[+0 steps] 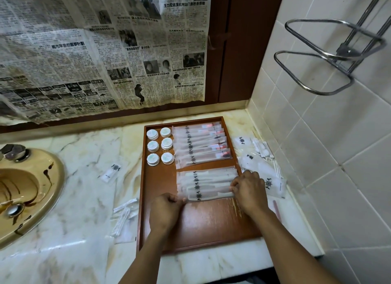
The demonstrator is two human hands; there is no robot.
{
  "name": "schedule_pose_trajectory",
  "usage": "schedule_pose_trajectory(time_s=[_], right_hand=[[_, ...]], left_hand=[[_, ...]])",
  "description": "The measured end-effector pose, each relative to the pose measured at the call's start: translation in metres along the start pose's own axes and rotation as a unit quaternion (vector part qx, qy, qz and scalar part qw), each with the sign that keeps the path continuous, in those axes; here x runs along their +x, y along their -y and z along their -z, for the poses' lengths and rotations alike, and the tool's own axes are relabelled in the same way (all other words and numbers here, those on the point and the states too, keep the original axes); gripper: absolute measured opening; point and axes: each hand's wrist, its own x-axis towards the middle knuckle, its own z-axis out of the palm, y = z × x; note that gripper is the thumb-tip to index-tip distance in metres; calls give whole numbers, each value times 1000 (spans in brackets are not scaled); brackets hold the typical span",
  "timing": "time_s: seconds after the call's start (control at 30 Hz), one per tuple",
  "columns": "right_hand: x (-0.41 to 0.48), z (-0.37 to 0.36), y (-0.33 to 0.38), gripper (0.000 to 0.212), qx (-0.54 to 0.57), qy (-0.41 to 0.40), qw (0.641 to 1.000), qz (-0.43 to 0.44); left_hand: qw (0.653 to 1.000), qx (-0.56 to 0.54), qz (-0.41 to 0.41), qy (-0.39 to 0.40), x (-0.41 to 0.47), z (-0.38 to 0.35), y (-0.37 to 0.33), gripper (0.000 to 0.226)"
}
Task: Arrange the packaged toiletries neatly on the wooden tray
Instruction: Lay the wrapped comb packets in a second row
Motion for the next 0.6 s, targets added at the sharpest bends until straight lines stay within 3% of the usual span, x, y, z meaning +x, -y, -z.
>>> schedule_pose_trajectory(time_s=[0.3, 0.43, 0.6], right_hand=[[1, -11, -4, 12, -2, -45, 999, 9], [0, -16, 0, 41, 18, -41, 997, 56], [5, -18, 23, 70, 21, 57, 989, 138]], left_hand=[[999, 28, 12, -14, -1, -1, -5, 34], [999, 36, 17, -21, -1, -3, -3, 34], [998, 55, 20, -30, -3, -5, -3, 33]])
